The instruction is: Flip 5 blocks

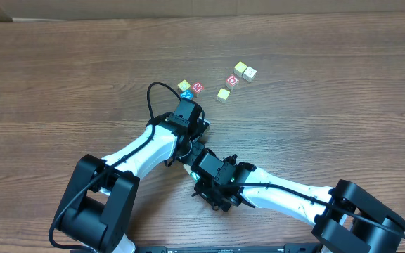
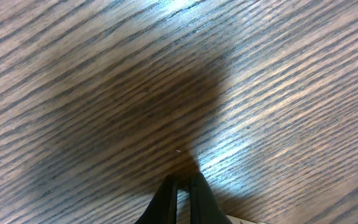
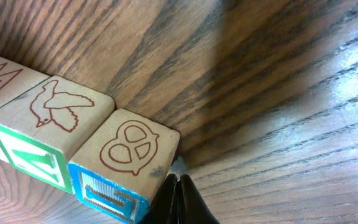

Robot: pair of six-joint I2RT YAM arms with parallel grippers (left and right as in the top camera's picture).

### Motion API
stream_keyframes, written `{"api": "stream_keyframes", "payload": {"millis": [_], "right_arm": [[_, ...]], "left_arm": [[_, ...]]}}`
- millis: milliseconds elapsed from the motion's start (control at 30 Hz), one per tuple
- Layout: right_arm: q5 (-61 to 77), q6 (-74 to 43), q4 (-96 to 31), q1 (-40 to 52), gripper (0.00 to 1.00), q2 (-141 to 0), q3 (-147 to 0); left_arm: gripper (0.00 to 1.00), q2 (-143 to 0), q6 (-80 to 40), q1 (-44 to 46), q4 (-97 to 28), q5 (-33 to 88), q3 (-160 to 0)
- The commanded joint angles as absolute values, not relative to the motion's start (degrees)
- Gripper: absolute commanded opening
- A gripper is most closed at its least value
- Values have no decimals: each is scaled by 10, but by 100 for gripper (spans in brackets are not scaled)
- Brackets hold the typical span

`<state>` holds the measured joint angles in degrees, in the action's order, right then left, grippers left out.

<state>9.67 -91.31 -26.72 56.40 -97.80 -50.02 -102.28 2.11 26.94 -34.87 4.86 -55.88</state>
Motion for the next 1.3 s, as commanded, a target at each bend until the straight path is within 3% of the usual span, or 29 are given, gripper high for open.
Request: {"api": "stream_keyframes", "payload": {"millis": [0, 433, 900, 1267], "right_arm": [[86, -916, -257, 566, 4, -981, -498], [86, -916, -258, 574, 4, -981, -498], [82, -916, -260, 574, 4, -981, -498], [82, -915, -265, 574, 4, -981, -498]], "left_arm": [[4, -1080, 30, 278, -347, 45, -522], [4, -1080, 16, 276, -346, 32, -522], [4, -1080, -28, 196, -363, 11, -522], [4, -1080, -17, 190, -361, -7, -522]]}}
